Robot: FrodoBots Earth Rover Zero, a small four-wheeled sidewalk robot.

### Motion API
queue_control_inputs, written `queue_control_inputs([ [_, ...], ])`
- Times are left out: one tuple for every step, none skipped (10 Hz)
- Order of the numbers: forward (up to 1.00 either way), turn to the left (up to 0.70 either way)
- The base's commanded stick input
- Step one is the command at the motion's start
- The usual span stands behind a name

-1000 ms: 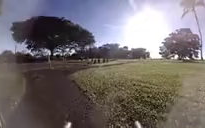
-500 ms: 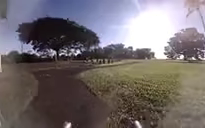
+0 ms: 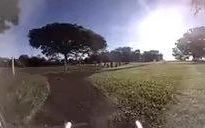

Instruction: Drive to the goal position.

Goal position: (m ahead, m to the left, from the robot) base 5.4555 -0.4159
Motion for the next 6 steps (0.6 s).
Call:
queue_control_inputs([
  [0.45, 0.27],
  [0.45, 0.27],
  [0.45, 0.27],
  [0.45, 0.27],
  [0.45, 0.27],
  [0.45, 0.27],
])
